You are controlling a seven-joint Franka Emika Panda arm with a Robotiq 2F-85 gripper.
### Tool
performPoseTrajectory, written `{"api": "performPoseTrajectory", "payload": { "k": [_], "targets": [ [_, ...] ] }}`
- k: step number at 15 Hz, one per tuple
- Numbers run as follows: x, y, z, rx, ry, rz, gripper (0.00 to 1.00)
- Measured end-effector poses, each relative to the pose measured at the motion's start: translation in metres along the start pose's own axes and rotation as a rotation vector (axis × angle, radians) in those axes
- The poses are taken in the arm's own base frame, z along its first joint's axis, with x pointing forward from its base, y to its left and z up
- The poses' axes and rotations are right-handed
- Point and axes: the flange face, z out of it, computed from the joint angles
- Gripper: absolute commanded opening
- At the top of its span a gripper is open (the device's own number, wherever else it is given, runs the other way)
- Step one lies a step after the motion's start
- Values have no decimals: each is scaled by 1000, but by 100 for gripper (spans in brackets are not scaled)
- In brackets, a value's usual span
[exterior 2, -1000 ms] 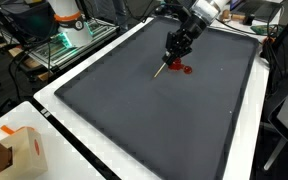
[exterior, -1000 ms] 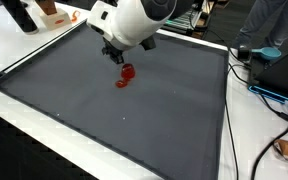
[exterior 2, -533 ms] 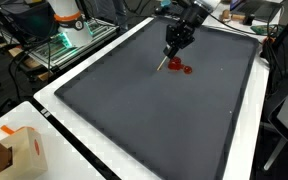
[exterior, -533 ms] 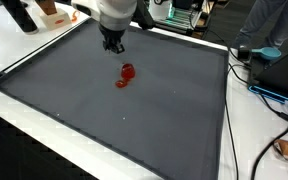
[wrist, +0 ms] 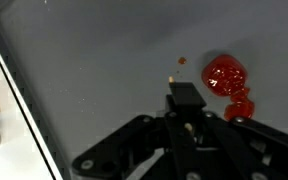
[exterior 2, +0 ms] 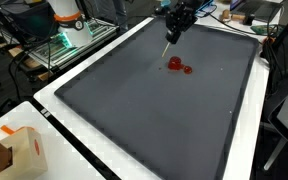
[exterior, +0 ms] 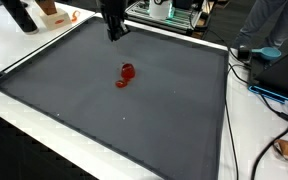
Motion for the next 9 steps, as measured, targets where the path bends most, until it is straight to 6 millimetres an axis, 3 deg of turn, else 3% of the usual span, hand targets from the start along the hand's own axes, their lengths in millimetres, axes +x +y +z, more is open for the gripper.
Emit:
{"api": "performPoseTrajectory", "payload": {
  "k": [9],
  "targets": [
    [-26, 24, -31, 171, 0, -86, 3]
  ]
}}
